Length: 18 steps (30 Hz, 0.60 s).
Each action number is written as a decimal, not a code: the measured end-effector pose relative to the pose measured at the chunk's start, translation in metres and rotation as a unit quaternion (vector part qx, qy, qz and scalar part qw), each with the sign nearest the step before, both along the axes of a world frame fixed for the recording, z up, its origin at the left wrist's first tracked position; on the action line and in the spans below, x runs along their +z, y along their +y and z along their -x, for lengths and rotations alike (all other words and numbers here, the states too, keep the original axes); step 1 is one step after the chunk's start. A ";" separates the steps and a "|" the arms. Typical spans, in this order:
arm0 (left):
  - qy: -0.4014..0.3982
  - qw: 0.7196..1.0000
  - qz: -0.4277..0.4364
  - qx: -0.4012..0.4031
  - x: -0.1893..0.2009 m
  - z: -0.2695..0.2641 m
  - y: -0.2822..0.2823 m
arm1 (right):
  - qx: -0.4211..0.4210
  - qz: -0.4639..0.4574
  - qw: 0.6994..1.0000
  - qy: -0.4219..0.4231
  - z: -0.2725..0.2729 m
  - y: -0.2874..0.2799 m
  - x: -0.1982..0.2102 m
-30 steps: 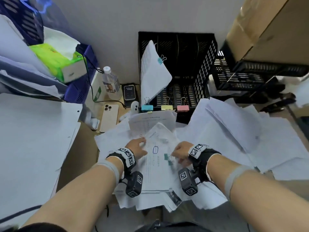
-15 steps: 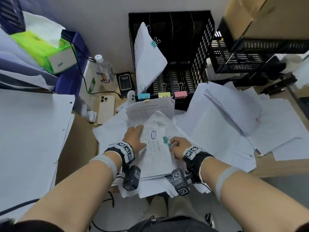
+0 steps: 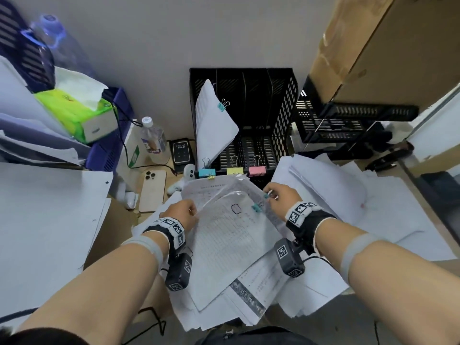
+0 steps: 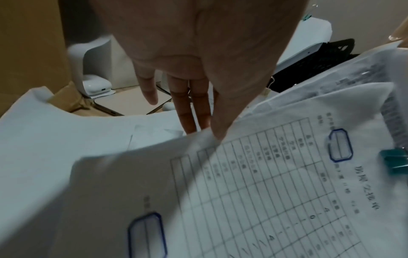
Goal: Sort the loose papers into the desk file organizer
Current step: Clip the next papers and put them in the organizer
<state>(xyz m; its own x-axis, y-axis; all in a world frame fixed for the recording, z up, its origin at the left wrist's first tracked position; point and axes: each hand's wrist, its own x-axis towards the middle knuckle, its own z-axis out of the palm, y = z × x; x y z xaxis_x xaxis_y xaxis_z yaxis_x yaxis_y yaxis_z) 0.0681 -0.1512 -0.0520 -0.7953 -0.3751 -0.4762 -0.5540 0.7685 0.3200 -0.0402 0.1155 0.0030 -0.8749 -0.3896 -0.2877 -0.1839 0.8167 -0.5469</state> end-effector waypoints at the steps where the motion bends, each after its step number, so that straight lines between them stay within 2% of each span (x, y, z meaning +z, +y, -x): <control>1: -0.001 1.000 -0.014 0.001 0.004 0.001 0.000 | -0.001 0.008 1.000 0.015 0.004 0.000 0.008; 4: 0.055 0.995 -0.087 0.007 0.020 0.007 0.008 | 0.025 0.037 0.997 0.057 0.015 -0.005 0.036; 6: 0.114 0.981 -0.157 0.004 0.043 0.013 0.017 | 0.057 0.037 0.994 0.084 0.024 -0.012 0.055; 8: 0.138 0.968 -0.210 -0.027 0.066 0.022 0.024 | 0.091 0.031 0.989 0.108 0.033 -0.020 0.075; 11: 0.174 0.959 -0.223 -0.033 0.088 0.035 0.029 | 0.130 0.054 0.980 0.140 0.041 -0.033 0.109; 15: 0.207 0.949 -0.237 0.033 0.097 0.035 0.020 | 0.099 0.141 0.968 0.185 0.048 -0.045 0.144; 18: 0.269 0.915 -0.262 0.146 0.103 0.027 0.008 | 0.025 0.133 0.965 0.224 0.058 -0.046 0.143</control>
<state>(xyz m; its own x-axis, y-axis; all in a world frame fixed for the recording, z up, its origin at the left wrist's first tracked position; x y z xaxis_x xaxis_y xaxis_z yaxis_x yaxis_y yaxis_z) 0.0411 -0.1434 0.0509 -0.8696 -0.4414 -0.2214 -0.3660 0.2753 0.8890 -0.0986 0.0700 0.1458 -0.8667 -0.4420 0.2311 -0.4857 0.6427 -0.5925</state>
